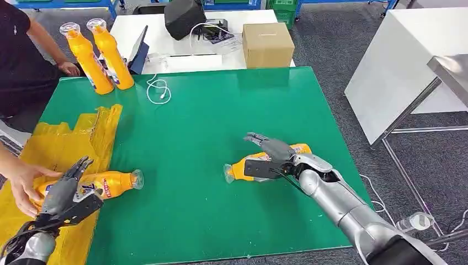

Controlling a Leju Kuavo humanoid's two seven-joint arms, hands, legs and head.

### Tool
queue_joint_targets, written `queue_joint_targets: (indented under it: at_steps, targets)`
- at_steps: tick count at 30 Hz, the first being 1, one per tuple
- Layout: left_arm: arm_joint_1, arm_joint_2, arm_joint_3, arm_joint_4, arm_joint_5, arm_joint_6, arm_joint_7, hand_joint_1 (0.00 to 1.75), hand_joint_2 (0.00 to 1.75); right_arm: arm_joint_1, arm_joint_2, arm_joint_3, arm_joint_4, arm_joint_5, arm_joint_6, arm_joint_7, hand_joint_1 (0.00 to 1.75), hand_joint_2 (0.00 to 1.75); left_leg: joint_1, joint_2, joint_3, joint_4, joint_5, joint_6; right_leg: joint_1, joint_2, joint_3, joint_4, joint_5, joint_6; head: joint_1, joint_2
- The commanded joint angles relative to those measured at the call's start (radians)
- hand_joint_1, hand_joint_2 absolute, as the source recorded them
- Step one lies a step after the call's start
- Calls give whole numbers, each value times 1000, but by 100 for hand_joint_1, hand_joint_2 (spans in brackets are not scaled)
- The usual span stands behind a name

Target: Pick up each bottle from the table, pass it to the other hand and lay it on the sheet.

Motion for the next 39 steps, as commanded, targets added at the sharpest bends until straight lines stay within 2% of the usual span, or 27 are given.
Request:
queue_joint_targets:
  at_steps: [1,3,9,14,20,26,27,28,29,35,38,39]
  targets:
    - [35,-104,110,-105,280,-153,-95,0,0,-63,-44,77,151,90,-30,9,0,175,-1,1,0,-1,0,1,-1,0,0,-1,1,0,0,0]
    - [41,-122,141,-146,356,-208,-100,0,0,-70,-73,81,147,105,-21,4,0,175,-1,-1,-1,0,1,1,-1,-1,-1,-1,1,0,0,0]
    - [61,-139,185,-171,404,-246,-104,0,0,-78,-157,60,45,112,15,20,0,175,-2,-2,-6,1,1,2,-2,-3,-4,0,0,0,0,0]
    - [69,-151,193,-184,417,-259,-112,0,0,-73,-183,53,19,119,27,27,0,175,-4,-3,-7,2,1,2,-3,-4,-5,0,0,0,0,0]
    - [52,-184,194,-218,474,-300,-120,0,0,-40,-158,71,83,151,27,33,0,175,-3,-3,-7,1,1,2,-2,-4,-6,-1,0,0,0,0]
    - [-7,-214,150,-224,536,-340,-114,0,0,34,-72,144,279,222,2,13,0,175,-2,-6,-4,-1,2,1,-1,-7,-2,-4,1,-1,0,0]
    - [-11,-213,136,-227,531,-328,-113,0,0,36,-42,156,338,224,-1,0,52,175,-1,-6,-4,-2,2,1,-1,-8,-1,-5,1,-1,0,0]
    - [-14,-214,127,-227,539,-331,-113,0,0,46,-23,162,371,228,-8,-7,159,175,-1,-6,-4,-2,2,1,0,-8,-1,-6,1,-1,0,0]
    - [-17,-215,123,-228,540,-331,-112,0,0,58,-14,165,379,229,-11,-7,175,175,-1,-4,-3,-1,1,1,-1,-5,-1,-4,1,-1,0,0]
    - [-8,-216,105,-239,557,-324,-102,0,0,64,19,143,414,220,-57,-5,175,175,1,-2,5,-2,2,1,1,-5,5,-7,1,-1,1,0]
    - [4,-217,110,-249,597,-354,-94,0,0,59,21,96,378,188,-67,-8,175,175,2,2,13,-1,-3,1,1,0,2,-5,0,-1,1,0]
    - [9,-223,117,-253,629,-378,-79,0,0,67,26,64,359,166,-82,-7,175,175,2,2,12,-2,-2,1,1,0,0,-6,1,-2,0,0]
